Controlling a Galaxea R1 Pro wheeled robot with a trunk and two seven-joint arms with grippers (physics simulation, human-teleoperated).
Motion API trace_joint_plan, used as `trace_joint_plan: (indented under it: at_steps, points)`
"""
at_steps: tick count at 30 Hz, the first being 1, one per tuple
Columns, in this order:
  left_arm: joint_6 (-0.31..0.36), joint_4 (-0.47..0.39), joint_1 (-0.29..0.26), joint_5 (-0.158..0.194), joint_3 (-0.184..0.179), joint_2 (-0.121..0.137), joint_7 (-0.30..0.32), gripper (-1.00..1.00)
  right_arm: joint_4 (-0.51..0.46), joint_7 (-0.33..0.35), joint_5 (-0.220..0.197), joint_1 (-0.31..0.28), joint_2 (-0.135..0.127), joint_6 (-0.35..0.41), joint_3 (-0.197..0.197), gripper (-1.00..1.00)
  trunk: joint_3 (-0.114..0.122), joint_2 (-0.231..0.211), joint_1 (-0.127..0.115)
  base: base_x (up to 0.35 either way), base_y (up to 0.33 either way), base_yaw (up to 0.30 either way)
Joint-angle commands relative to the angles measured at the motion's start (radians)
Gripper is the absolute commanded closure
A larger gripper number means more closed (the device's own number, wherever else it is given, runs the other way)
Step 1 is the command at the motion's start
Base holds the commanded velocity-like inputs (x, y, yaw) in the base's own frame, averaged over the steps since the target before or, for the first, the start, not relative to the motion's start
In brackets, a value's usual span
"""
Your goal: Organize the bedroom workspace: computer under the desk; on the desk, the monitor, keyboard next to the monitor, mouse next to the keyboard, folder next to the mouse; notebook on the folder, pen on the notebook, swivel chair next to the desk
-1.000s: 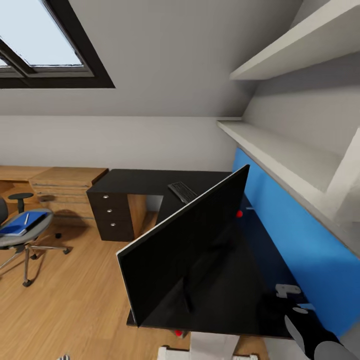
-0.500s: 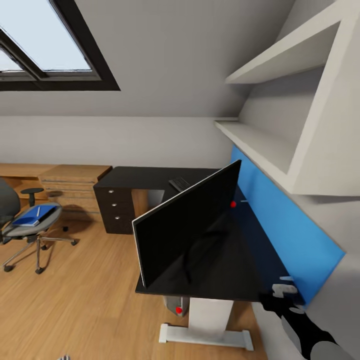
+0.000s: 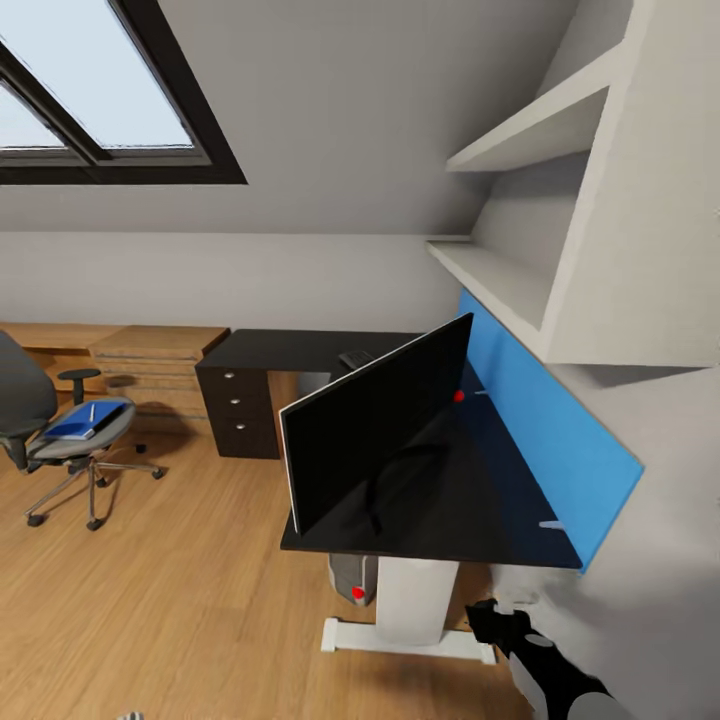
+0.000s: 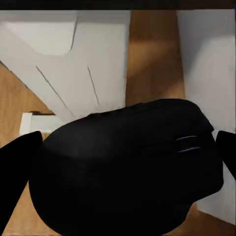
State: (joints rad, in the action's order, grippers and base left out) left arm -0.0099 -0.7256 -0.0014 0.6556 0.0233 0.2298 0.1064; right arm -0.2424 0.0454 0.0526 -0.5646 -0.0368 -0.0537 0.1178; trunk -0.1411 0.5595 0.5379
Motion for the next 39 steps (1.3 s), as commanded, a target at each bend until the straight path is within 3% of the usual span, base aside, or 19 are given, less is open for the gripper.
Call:
trace_joint_plan:
  at_steps: [1,3,7,8,9,11,15,19,23,24,35,39]
  points:
    - [0.000,0.000,0.000,0.010,0.000,0.000,0.005,-1.00,0.042,0.004,0.007,-0.001,0.014,-0.031,0.008,1.00,-0.002,0.002,0.000,-0.028,0.000,0.000]
    - [-0.001,0.000,0.000,0.009,-0.002,-0.013,0.007,-1.00,0.176,0.004,0.008,0.000,0.049,-0.163,0.007,1.00,-0.002,0.002,0.000,-0.009,0.000,0.000]
    - [-0.002,0.017,0.000,0.007,-0.018,-0.033,0.009,-1.00,0.249,0.003,0.007,0.009,0.067,-0.272,0.007,1.00,-0.002,0.002,0.000,-0.007,0.024,0.000]
    - [-0.002,0.019,0.000,0.006,-0.026,-0.034,0.010,-1.00,0.252,0.003,0.007,0.013,0.067,-0.277,0.008,1.00,-0.002,0.002,0.000,-0.039,0.159,0.000]
    - [-0.003,0.026,0.000,0.007,-0.074,-0.036,0.008,-1.00,0.259,0.002,0.005,0.035,0.065,-0.293,0.008,1.00,-0.002,0.002,0.000,-0.060,0.221,0.000]
    - [-0.004,0.030,0.000,0.008,-0.116,-0.038,0.007,-1.00,0.263,0.002,0.005,0.053,0.065,-0.311,0.008,1.00,-0.002,0.002,0.000,-0.072,0.254,0.000]
    - [-0.005,0.052,0.000,0.008,-0.137,-0.047,0.006,-1.00,0.265,0.002,0.002,0.063,0.070,-0.333,0.008,1.00,-0.002,0.002,0.000,-0.079,0.278,0.000]
    - [-0.005,0.094,0.000,0.004,-0.142,-0.067,0.006,-1.00,0.266,0.001,0.004,0.075,0.079,-0.407,0.008,1.00,-0.002,0.002,0.000,-0.057,0.305,0.000]
    - [-0.005,0.097,0.000,0.003,-0.143,-0.071,0.007,-1.00,0.267,0.001,0.004,0.085,0.085,-0.419,0.008,1.00,-0.002,0.002,0.000,-0.007,0.327,0.000]
    - [-0.005,0.098,0.000,0.003,-0.144,-0.072,0.006,-1.00,0.267,0.001,0.002,0.090,0.098,-0.421,0.008,1.00,-0.002,0.002,0.000,0.000,0.334,0.000]
    - [-0.005,0.098,0.000,0.002,-0.146,-0.072,0.006,-1.00,0.267,0.001,0.001,0.097,0.112,-0.437,0.008,1.00,-0.002,0.002,0.000,0.002,0.334,0.034]
    - [-0.005,0.098,0.000,0.002,-0.146,-0.072,0.006,-1.00,0.267,0.000,0.001,0.105,0.117,-0.477,0.008,1.00,-0.002,0.002,0.000,0.122,0.321,0.202]
